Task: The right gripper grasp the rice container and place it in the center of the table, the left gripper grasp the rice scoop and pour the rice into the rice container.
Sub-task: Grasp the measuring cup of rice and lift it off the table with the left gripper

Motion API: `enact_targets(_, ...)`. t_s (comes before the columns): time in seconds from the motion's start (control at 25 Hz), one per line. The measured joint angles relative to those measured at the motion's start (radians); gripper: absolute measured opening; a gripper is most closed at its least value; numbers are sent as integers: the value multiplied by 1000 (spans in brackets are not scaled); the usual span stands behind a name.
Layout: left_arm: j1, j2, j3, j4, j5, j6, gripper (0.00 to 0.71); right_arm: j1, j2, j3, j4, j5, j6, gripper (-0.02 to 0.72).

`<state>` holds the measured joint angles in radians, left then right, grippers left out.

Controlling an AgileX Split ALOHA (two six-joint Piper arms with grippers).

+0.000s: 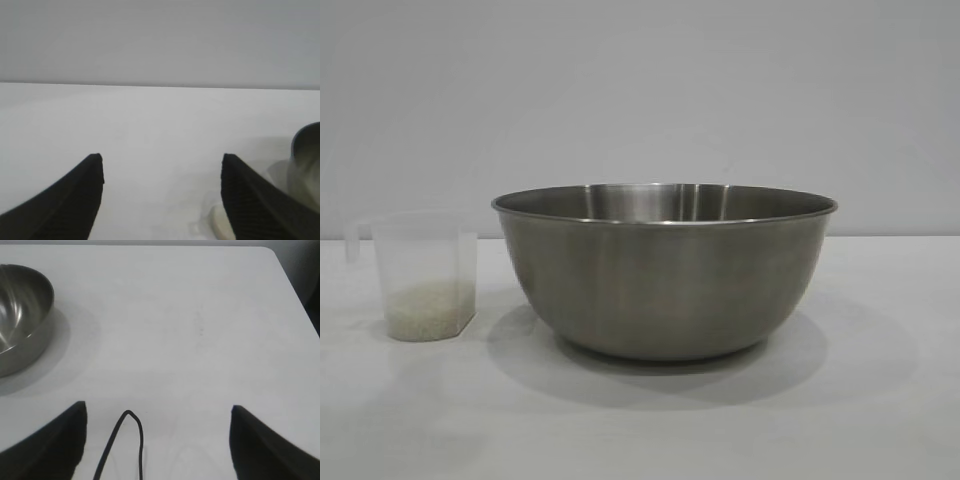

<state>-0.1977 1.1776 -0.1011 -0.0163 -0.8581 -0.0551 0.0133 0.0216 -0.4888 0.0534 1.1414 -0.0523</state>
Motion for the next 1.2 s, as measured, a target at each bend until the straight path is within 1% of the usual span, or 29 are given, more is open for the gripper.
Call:
enact_targets(0.08, 0, 61, 0, 57, -98, -11, 291, 0, 0, 0, 0, 0, 0, 503)
enact_targets(0.16, 0, 115, 0, 122, -199, -15, 186, 0, 0, 0, 0, 0, 0, 503)
enact_targets(0.2, 0, 145, 0, 149, -236, -17, 144, 0, 0, 0, 0, 0, 0, 503)
enact_targets(0.28, 0, 199, 0, 172, -266, -17, 55, 0, 0, 0, 0, 0, 0, 503)
enact_targets(0.44, 0, 307, -2, 161, -275, -18, 57, 0, 0, 0, 0, 0, 0, 503)
enact_targets(0.48, 0, 334, -2, 151, -275, -19, 109, 0, 0, 0, 0, 0, 0, 503)
enact_targets(0.52, 0, 356, -2, 138, -275, -19, 140, 0, 0, 0, 0, 0, 0, 503)
enact_targets(0.72, 0, 463, -2, 113, -275, -19, 141, 0, 0, 0, 0, 0, 0, 503)
enact_targets(0.76, 0, 480, -4, 112, -277, -19, 181, 0, 0, 0, 0, 0, 0, 503)
enact_targets(0.8, 0, 495, -6, 112, -277, -19, 167, 0, 0, 0, 0, 0, 0, 503)
enact_targets(1.04, 0, 594, -12, 112, -279, -21, 167, 0, 0, 0, 0, 0, 0, 503)
enact_targets(1.2, 0, 629, -15, 112, -279, 4, 167, 0, 0, 0, 0, 0, 0, 503)
